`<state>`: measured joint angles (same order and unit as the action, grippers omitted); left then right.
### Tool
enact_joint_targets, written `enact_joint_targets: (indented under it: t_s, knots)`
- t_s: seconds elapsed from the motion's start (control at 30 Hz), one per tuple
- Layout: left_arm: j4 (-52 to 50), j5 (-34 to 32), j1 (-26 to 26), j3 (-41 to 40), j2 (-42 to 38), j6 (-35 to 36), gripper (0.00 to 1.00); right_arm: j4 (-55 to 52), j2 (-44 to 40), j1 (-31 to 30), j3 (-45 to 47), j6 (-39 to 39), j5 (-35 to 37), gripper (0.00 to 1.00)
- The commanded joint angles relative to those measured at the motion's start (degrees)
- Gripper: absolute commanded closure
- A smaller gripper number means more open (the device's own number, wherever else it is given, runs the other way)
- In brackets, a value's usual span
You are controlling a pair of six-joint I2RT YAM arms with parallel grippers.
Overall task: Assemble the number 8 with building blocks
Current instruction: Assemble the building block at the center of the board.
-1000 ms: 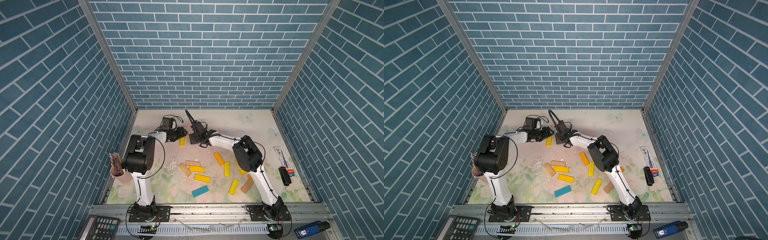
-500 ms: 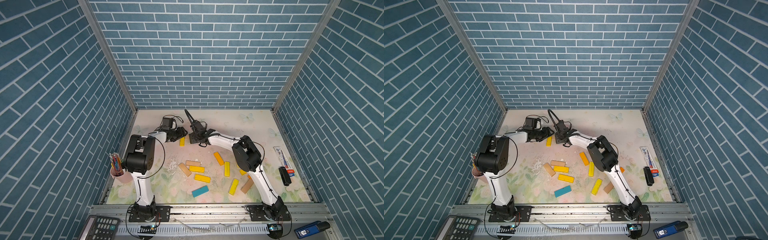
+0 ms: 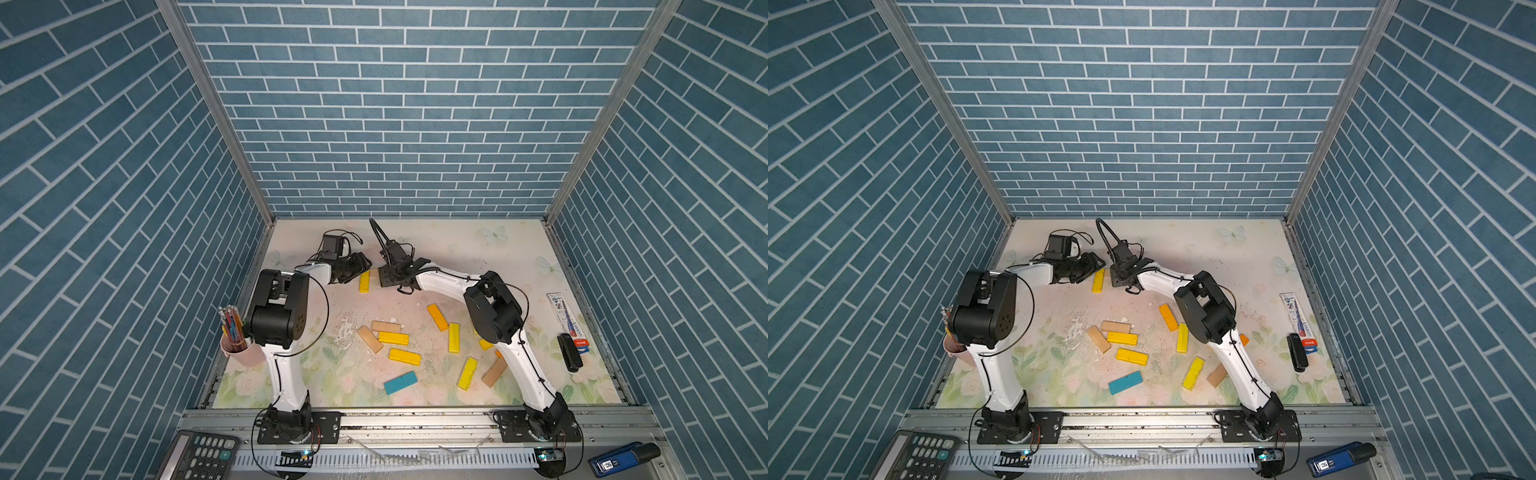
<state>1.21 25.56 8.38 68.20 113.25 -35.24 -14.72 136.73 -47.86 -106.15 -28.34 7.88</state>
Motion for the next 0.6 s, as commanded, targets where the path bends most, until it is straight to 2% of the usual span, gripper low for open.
enact_joint_targets:
  t_s: [0.0,0.57]
  knots:
    - [0.1,0.0,-0.3,-0.5,0.3,0.0,0.33,-2.1,2.5,-0.5,-0.7,-2.6,-0.7,0.37]
    - [0.9,1.9,-0.3,-0.6,0.5,0.7,0.32,-1.1,2.0,-0.6,-0.2,-1.4,-1.8,0.4]
